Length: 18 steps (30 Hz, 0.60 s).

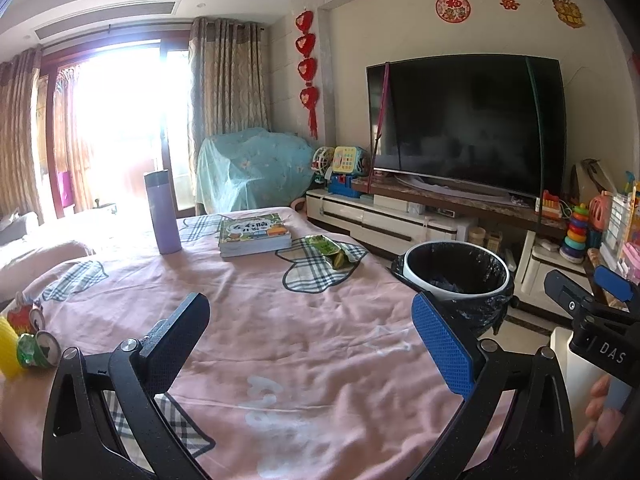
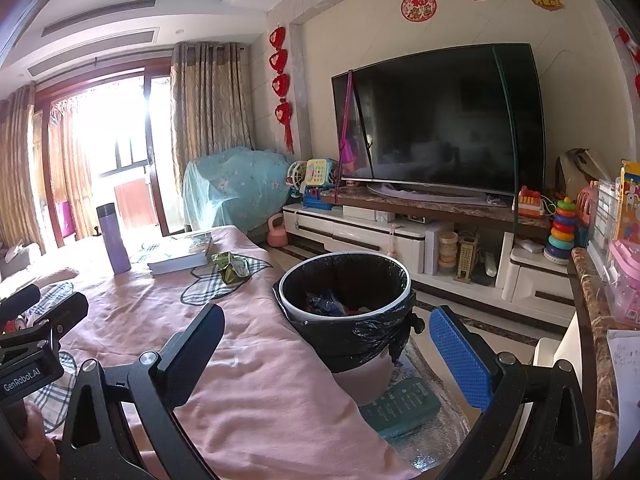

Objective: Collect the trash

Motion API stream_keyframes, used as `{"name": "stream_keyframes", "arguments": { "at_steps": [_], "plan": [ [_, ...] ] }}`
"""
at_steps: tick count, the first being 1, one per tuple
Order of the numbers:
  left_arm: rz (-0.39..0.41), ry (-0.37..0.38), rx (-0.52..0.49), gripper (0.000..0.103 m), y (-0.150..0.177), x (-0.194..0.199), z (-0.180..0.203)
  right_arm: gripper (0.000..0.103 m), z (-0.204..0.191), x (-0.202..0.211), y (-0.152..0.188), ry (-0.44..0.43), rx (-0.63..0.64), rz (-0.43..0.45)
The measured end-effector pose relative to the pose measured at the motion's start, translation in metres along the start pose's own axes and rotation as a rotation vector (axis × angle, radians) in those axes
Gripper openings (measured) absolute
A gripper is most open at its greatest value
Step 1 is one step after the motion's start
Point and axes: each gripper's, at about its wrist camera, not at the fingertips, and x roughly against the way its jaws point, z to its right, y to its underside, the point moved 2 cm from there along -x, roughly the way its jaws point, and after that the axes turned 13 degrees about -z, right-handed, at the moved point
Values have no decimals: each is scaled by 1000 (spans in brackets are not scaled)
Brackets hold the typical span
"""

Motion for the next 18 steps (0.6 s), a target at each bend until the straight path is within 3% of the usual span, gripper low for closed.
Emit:
{"name": "stream_keyframes", "arguments": {
  "at_steps": [18],
  "plan": [
    [-10, 8, -9, 103, 1, -2, 4, 103, -3, 5, -4, -9, 5, 16]
  ]
}}
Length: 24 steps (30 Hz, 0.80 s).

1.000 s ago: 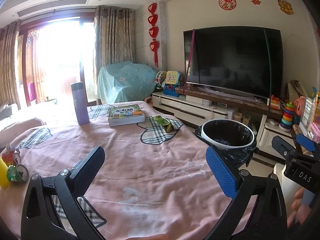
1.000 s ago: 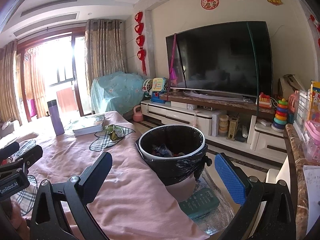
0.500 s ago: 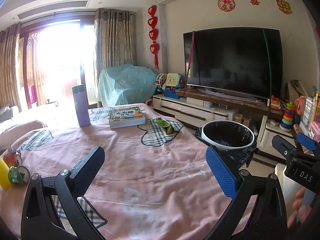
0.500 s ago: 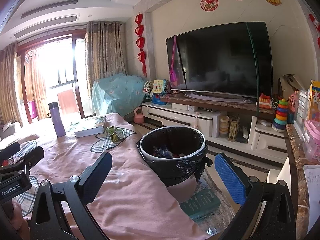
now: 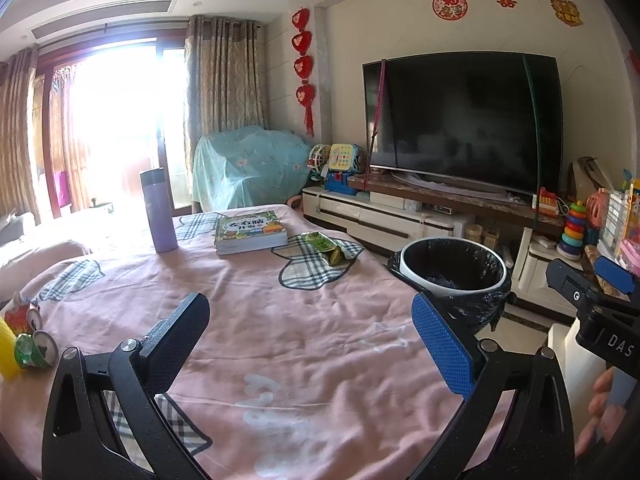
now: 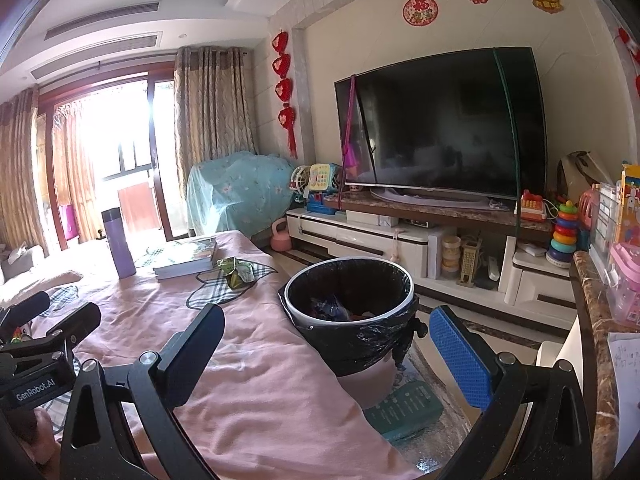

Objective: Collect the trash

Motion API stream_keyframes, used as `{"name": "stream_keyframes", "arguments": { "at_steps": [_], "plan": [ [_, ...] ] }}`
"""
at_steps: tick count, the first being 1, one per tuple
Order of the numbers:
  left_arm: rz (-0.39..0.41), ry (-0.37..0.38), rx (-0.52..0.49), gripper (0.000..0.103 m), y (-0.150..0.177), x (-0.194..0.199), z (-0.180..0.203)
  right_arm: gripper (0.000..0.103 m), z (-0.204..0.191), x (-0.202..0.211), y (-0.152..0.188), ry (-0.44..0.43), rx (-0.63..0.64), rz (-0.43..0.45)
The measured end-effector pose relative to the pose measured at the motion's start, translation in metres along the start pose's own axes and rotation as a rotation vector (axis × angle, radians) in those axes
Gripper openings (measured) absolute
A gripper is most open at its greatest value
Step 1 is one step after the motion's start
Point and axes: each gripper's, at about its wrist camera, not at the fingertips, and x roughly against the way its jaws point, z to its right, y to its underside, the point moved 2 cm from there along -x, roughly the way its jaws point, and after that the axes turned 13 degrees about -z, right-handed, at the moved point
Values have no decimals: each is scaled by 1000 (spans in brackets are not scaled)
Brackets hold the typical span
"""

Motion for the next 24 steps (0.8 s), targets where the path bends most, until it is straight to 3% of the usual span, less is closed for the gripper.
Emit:
{"name": "stream_keyframes", "arguments": {
  "at_steps": [24],
  "plan": [
    [3, 6, -3, 103, -1, 1, 0, 103, 0, 0, 1, -5, -6, -1]
  ]
}}
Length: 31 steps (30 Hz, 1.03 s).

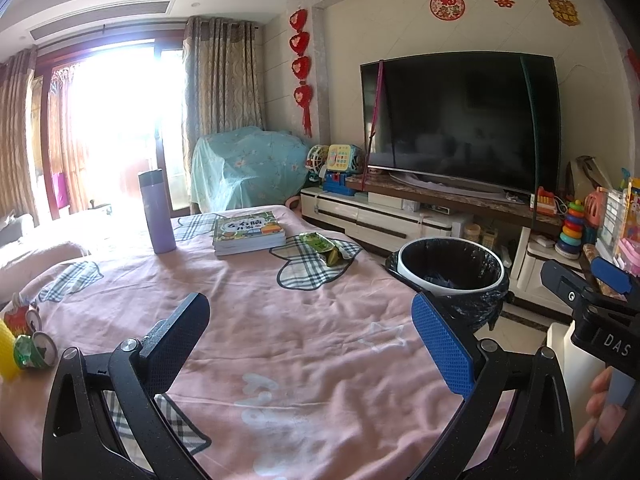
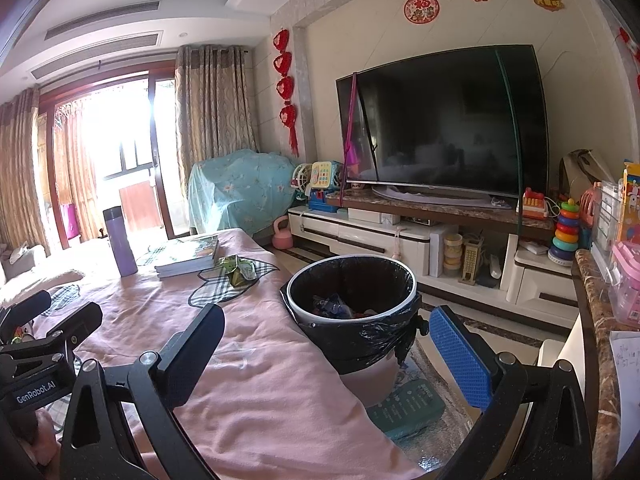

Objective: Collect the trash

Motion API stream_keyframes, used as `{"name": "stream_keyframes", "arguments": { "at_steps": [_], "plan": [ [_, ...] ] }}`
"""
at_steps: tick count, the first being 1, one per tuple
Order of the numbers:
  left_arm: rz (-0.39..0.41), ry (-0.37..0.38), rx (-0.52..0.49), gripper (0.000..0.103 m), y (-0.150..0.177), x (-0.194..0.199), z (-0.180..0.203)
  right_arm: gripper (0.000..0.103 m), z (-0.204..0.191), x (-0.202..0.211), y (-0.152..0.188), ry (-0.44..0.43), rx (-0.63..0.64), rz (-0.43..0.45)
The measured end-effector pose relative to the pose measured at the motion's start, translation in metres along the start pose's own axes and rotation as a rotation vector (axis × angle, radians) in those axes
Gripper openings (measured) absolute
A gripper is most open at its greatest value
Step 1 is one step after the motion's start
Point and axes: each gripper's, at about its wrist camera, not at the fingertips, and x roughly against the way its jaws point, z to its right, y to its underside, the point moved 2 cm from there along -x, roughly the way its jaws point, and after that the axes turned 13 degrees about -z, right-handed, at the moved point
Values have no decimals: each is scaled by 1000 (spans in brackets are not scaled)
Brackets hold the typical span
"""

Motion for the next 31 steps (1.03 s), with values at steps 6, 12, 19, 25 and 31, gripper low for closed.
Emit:
{"name": "stream_keyframes", "arguments": {
  "at_steps": [6, 12, 19, 25, 31],
  "plan": [
    [0, 3, -1, 103, 0, 1, 0, 103, 0, 0, 1, 0, 2, -1],
    [0, 3, -2, 103, 0, 1, 0, 103, -1, 0, 1, -2, 2, 1],
    [-3, 6, -1, 103, 0, 1, 0, 103, -5, -2, 1, -5, 5, -3],
    [-3, 7, -3, 103, 0, 1, 0, 103, -8, -5, 2, -14, 4, -11],
    [-16, 15, 2, 103, 2, -1, -3, 103, -11, -8, 3, -19, 7, -21]
  ]
}}
